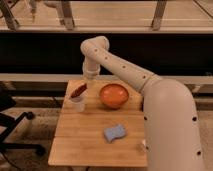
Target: Place the pepper in the ceramic cup
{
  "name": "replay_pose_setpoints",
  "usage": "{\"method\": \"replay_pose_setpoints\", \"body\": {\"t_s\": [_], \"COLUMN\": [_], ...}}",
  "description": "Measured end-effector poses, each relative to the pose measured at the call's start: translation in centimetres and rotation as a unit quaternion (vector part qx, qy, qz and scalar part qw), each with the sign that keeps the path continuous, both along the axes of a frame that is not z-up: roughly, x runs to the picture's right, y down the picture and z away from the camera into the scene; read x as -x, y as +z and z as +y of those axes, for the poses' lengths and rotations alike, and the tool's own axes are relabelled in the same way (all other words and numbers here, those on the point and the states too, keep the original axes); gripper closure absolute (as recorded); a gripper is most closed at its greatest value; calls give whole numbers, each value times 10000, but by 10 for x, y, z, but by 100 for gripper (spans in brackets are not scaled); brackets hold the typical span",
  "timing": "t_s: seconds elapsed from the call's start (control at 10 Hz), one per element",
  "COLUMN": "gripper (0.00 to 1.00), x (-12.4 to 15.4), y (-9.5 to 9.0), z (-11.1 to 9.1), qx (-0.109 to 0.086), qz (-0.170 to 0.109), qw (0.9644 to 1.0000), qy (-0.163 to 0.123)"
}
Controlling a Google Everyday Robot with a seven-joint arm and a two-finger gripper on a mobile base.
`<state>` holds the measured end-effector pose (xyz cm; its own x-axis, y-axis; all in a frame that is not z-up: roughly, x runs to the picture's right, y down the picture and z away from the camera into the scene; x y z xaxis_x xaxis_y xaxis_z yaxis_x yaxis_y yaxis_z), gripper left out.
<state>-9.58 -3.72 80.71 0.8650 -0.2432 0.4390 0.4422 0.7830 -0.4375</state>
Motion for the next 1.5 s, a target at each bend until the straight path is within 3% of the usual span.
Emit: {"method": "replay_pose_setpoints", "body": {"t_s": [1.5], "gripper": [95], "x": [-2], "y": [12], "z": [-2], "qx": [8], "qz": [82], "qw": [10000], "qy": [-37]}}
